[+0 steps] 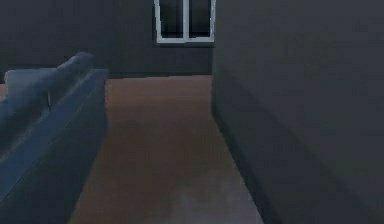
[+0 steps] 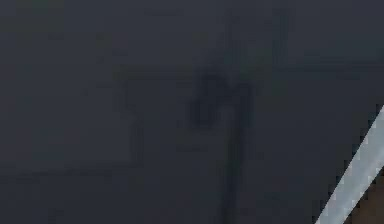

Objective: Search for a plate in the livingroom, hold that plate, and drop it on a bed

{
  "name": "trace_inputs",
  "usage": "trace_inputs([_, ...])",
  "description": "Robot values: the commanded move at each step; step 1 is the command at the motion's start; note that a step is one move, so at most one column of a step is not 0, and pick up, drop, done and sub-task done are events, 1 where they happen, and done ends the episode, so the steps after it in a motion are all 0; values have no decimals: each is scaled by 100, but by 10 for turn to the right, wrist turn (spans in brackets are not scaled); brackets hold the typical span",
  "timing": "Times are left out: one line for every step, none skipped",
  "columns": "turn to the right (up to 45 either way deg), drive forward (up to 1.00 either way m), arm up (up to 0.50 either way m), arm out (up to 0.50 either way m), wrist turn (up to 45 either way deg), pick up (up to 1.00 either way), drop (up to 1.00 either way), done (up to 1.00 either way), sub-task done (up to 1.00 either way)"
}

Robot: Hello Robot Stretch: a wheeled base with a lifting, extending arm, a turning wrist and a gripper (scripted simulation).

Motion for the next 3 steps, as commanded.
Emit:
trace_inputs([0,100,0,0,0,0,0,0,0])
trace_inputs([0,100,0,0,0,0,0,0,0])
trace_inputs([0,100,0,0,0,0,0,0,0])
